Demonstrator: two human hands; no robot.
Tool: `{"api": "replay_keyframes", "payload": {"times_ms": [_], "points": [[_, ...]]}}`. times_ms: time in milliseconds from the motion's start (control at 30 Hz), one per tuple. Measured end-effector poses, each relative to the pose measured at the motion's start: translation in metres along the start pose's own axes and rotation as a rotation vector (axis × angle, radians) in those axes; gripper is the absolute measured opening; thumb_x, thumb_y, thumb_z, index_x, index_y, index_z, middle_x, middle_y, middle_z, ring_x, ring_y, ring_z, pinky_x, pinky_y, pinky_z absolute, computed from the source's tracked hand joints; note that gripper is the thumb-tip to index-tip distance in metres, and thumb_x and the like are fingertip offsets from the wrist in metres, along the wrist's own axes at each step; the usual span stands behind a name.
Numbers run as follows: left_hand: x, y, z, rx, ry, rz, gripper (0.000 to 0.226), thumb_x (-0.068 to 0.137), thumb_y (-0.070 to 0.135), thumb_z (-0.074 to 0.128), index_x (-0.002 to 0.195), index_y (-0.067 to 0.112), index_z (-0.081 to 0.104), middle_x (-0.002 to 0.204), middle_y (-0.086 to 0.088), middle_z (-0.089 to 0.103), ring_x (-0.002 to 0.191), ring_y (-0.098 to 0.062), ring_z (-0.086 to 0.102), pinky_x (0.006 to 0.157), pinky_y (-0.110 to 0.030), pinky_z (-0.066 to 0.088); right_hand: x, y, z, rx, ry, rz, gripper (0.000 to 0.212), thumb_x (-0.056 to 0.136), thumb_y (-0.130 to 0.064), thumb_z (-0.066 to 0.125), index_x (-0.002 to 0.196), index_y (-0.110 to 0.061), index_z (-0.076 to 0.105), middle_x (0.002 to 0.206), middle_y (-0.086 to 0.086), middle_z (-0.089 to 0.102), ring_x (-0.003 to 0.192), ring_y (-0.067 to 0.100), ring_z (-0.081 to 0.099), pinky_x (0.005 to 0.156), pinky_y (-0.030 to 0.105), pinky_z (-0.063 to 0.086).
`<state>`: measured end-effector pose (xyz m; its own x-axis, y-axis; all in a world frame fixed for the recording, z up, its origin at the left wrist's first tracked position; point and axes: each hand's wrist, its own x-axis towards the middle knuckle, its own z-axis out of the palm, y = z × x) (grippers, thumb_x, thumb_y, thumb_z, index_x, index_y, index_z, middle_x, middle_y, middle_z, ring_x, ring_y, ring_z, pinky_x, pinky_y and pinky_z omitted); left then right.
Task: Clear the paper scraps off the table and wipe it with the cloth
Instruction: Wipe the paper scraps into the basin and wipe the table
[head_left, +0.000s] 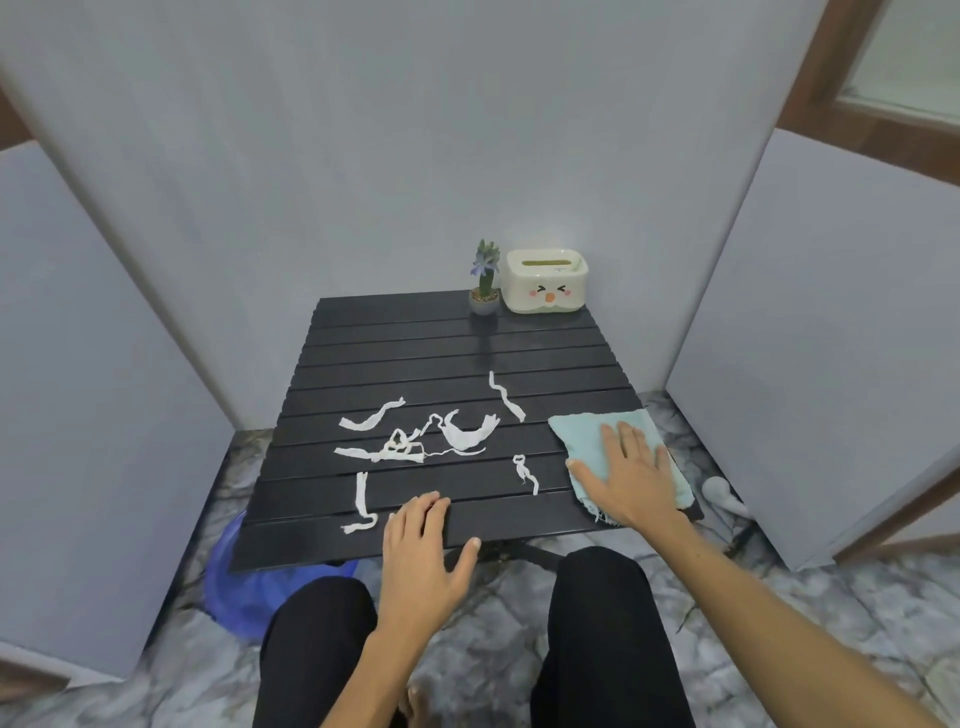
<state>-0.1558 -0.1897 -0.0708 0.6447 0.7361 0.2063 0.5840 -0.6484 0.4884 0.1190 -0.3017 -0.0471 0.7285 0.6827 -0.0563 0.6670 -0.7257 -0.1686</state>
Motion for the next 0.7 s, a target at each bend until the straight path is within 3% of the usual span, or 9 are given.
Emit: {"api": "replay_keyframes", "payload": {"times_ms": [100,267,367,433,600,700], "points": [[0.001,0.000,0.002,-0.016,0.010,-0.008,0.063,0.087,0.057,0.048,0.133,0.015,0.056,0.140,0.000,0.051,0.132,-0.023,0.041,0.113,-0.047,0.034,0.005,-0.011,0.007,-0.026,-0.036,-0.019,0.086,0.091,-0.072,0.014,0.157,-0.019,0.005,0.166,0.004,0.000,0.151,0.023,-0.005,0.120,0.049,-0.004],[0.002,-0.003,0.007,-0.036,0.038,-0.006,0.062,0.085,0.056,0.050,0.132,0.016,0.055,0.139,0.001,0.050,0.132,-0.021,0.042,0.114,-0.047,0.032,0.010,-0.027,0.016,0.047,0.020,-0.114,0.066,0.100,-0.049,0.021,0.156,-0.015,0.018,0.165,0.005,0.012,0.151,0.024,0.006,0.121,0.046,0.004],[0.003,-0.004,0.011,-0.053,0.062,-0.010,0.060,0.084,0.055,0.051,0.130,0.016,0.056,0.137,0.002,0.050,0.131,-0.022,0.042,0.113,-0.048,0.032,0.010,-0.035,0.020,0.083,0.062,-0.183,0.081,0.088,-0.052,0.001,0.154,-0.012,0.026,0.162,0.007,0.022,0.150,0.026,0.015,0.121,0.045,0.010],[0.004,-0.002,0.012,-0.060,0.074,-0.017,0.060,0.083,0.054,0.052,0.129,0.016,0.057,0.136,0.001,0.051,0.130,-0.022,0.043,0.113,-0.049,0.032,0.012,-0.038,0.023,0.118,0.067,-0.204,0.086,0.084,-0.053,-0.002,0.152,-0.010,0.029,0.161,0.008,0.025,0.149,0.026,0.018,0.120,0.043,0.010],[0.005,0.000,0.011,-0.088,0.085,-0.026,0.059,0.082,0.053,0.053,0.127,0.015,0.057,0.135,0.000,0.052,0.129,-0.021,0.044,0.113,-0.048,0.032,0.010,-0.049,0.030,0.248,0.068,-0.231,0.061,0.097,-0.040,0.024,0.148,-0.007,0.039,0.157,0.012,0.034,0.147,0.027,0.025,0.120,0.040,0.012],[0.005,0.001,0.009,-0.084,0.081,-0.032,0.060,0.081,0.052,0.054,0.127,0.013,0.057,0.134,-0.001,0.052,0.128,-0.022,0.044,0.112,-0.048,0.032,0.007,-0.056,0.033,0.279,0.068,-0.268,0.059,0.098,-0.039,0.028,0.145,-0.008,0.043,0.154,0.012,0.039,0.146,0.026,0.028,0.120,0.038,0.014]]}}
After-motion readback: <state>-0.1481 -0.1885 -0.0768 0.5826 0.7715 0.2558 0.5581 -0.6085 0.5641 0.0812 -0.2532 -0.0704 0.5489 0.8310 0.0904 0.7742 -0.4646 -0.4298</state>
